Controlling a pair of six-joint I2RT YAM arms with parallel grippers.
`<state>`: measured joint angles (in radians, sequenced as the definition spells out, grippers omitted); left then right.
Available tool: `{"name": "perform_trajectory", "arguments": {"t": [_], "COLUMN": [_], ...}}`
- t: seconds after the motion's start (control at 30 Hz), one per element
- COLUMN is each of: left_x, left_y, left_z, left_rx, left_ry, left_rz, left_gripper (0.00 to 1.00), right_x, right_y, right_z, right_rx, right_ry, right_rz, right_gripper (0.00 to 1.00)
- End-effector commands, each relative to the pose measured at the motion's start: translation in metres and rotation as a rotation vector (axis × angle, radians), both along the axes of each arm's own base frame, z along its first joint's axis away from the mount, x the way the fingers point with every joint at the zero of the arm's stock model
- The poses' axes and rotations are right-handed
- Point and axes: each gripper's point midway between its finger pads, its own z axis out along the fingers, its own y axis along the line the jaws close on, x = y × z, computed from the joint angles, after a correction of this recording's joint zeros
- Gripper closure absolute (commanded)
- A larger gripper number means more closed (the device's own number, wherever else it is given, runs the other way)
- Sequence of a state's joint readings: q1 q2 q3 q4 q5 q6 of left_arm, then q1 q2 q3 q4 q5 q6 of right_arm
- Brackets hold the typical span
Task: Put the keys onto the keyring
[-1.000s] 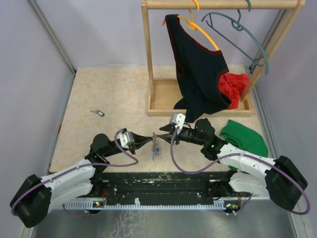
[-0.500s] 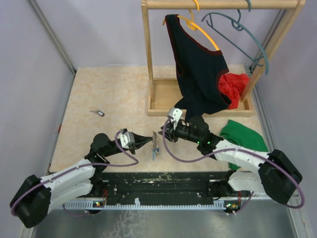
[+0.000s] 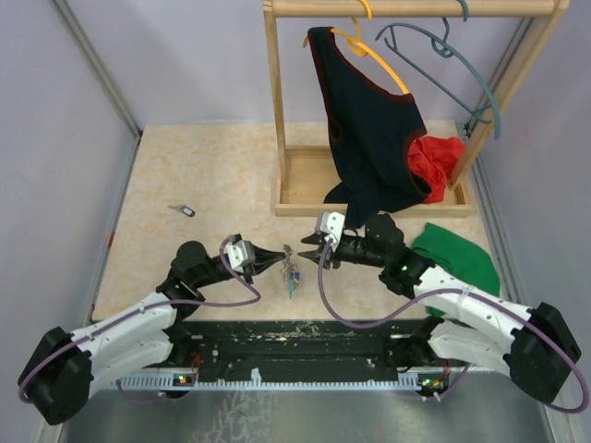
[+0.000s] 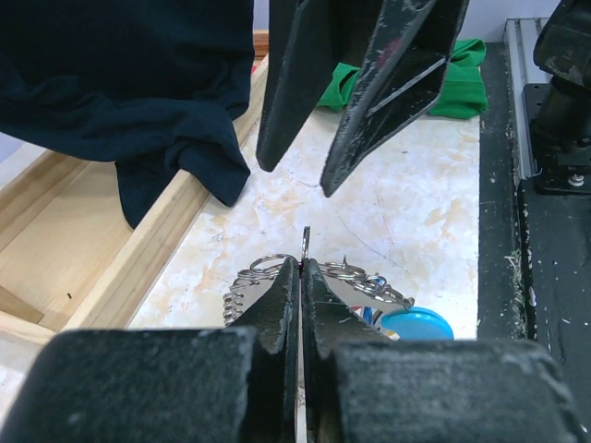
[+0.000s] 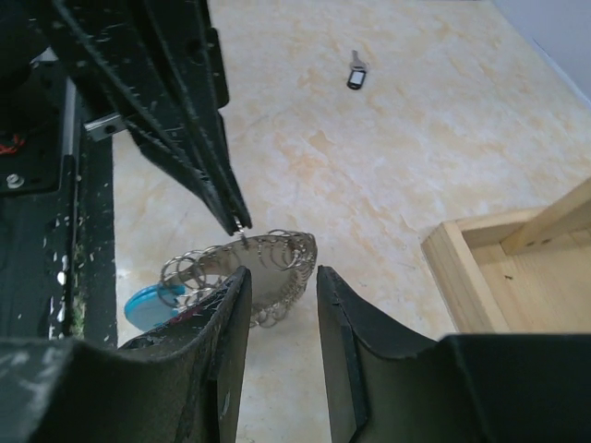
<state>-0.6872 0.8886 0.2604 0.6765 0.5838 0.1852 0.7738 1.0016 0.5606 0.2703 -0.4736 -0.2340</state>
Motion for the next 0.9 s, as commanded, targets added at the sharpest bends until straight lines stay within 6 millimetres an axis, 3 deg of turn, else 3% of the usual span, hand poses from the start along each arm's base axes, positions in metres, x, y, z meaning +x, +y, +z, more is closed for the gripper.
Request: {"name": "perform_trajectory", "arguments": {"t": [0.0, 0.27, 0.87], "left_x": [0.006, 0.008, 0.006], "left_y": [0.0, -0.001, -0.004], "left_z": [0.023, 0.026, 0.025], "left_rx": [-0.009, 0.013, 0.015], "left_ry": [-0.058, -0.047, -0.037], "left_rz": [0.013, 0.013, -0.01], "left_gripper": [1.0, 1.0, 1.0], "right_x": [-0.014, -0.014, -0.008], "right_y": [0.014, 0.026, 0.038], "right_z": [0.038, 0.04, 0.018], "right_rx": [0.033, -0.023, -0.087], "right_ry": [-0.142, -0.2, -0.172], "right_rz": [0.171, 0.279, 0.34], "right_gripper": [0.65, 0.66, 0.75]}}
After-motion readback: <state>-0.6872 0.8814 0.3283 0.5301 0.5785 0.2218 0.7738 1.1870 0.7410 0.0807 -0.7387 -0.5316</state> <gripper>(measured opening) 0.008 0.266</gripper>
